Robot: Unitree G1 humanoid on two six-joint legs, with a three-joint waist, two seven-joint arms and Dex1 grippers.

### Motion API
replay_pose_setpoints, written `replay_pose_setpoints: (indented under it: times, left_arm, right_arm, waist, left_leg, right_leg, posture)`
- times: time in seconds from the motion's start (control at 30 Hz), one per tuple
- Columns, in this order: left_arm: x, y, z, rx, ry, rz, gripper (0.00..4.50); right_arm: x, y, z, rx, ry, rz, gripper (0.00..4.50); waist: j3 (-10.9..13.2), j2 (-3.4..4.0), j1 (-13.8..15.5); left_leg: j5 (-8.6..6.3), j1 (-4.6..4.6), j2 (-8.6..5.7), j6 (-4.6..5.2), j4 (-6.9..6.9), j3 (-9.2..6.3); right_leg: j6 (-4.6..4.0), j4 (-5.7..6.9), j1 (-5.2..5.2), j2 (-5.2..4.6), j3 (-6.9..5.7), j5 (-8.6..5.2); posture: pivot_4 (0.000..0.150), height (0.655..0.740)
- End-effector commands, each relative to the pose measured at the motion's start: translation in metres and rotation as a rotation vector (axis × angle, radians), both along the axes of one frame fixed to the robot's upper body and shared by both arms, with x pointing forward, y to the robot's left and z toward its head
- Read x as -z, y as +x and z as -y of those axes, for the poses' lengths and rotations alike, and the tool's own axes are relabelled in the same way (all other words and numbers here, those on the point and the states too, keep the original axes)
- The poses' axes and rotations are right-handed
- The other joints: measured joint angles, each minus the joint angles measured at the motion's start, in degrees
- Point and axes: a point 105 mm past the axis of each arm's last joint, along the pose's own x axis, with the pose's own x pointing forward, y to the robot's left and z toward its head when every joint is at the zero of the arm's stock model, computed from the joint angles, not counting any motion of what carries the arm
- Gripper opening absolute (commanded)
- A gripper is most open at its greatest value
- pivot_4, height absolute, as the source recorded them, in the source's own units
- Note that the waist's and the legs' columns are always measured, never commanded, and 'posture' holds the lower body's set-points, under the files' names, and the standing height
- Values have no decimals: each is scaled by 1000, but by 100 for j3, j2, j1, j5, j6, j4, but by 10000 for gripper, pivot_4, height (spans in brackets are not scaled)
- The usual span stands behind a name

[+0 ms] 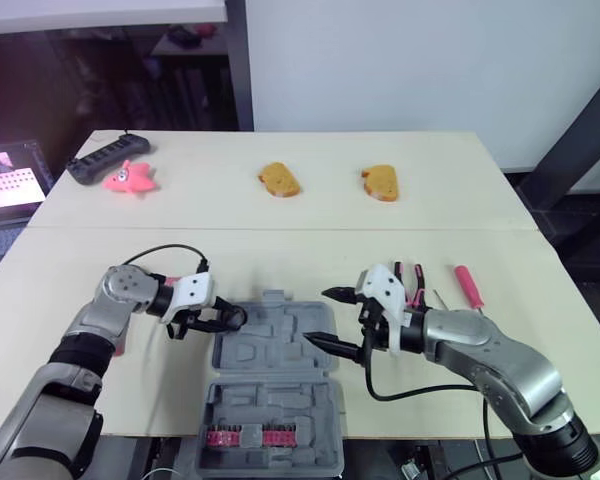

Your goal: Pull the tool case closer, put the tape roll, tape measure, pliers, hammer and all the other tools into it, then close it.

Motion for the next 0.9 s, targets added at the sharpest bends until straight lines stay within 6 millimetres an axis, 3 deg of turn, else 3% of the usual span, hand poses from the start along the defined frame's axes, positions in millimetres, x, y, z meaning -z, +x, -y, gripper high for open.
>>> replay_pose_setpoints:
  times: [0.03, 0.2, 0.37, 0.43, 0.6, 0.73, 0.83, 0.9]
  left_arm:
    - [-7, 0, 1, -4, -33, 6, 18111]
    - [-35, 1, 2, -16, -117, 0, 18111]
    - [-65, -7, -17, -72, -176, -38, 18111]
    - [-76, -18, -55, -189, -155, -86, 18111]
    - [-86, -38, -124, -472, -120, -82, 18111]
    - [-77, -64, -191, -744, -73, -24, 18111]
    - [-72, -78, -215, -855, -80, -8, 18111]
    - [-66, -99, -249, -1017, -58, 27, 18111]
  right_arm:
    - [-12, -4, -4, -21, 26, 42, 45000]
    - [-20, -5, 0, -27, 50, 59, 45000]
    - [-32, -6, 17, 6, 84, 75, 45000]
    - [-29, -5, 49, 85, 50, 69, 45000]
    - [-17, -12, 114, 244, -43, 24, 45000]
    - [-7, -24, 166, 380, -92, 5, 45000]
    - [0, -31, 190, 438, -123, 1, 45000]
    - [3, -32, 215, 520, -146, 28, 45000]
  waist:
    - [0, 0, 0]
    - [0, -1, 1]
    - [0, 0, -12]
    - [0, 0, -22]
    - [2, 1, -2]
    - [2, 0, 2]
    - [3, -1, 5]
    - [2, -1, -1]
  left_leg:
    - [0, 0, 0, 0, 0, 0]
    - [0, -3, 0, 0, 0, 0]
    - [0, 0, 0, 0, -2, 0]
    - [0, -1, 1, 0, -6, 0]
    - [-4, 1, 1, 6, -15, 2]
    - [-4, 5, 1, 6, -11, 6]
    - [-4, 5, 1, 6, -10, 10]
    - [-4, 4, 1, 6, -11, 12]
  right_leg:
    - [0, 0, 0, 0, 0, 0]
    - [0, 0, -1, 0, 0, 0]
    - [0, 0, 0, 0, 0, 0]
    - [0, 0, -1, 0, 0, -1]
    - [-1, -4, -5, -1, 1, -3]
    - [-20, -4, -1, -2, 1, -14]
    - [-21, -6, -1, -3, 3, -15]
    - [-23, -7, -1, -4, 3, -16]
  posture:
    - [1500, 7400]
    - [1500, 7400]
    - [1500, 7400]
    - [1500, 7400]
    - [1500, 7400]
    - [1500, 7400]
    - [1500, 7400]
    - [1500, 7400]
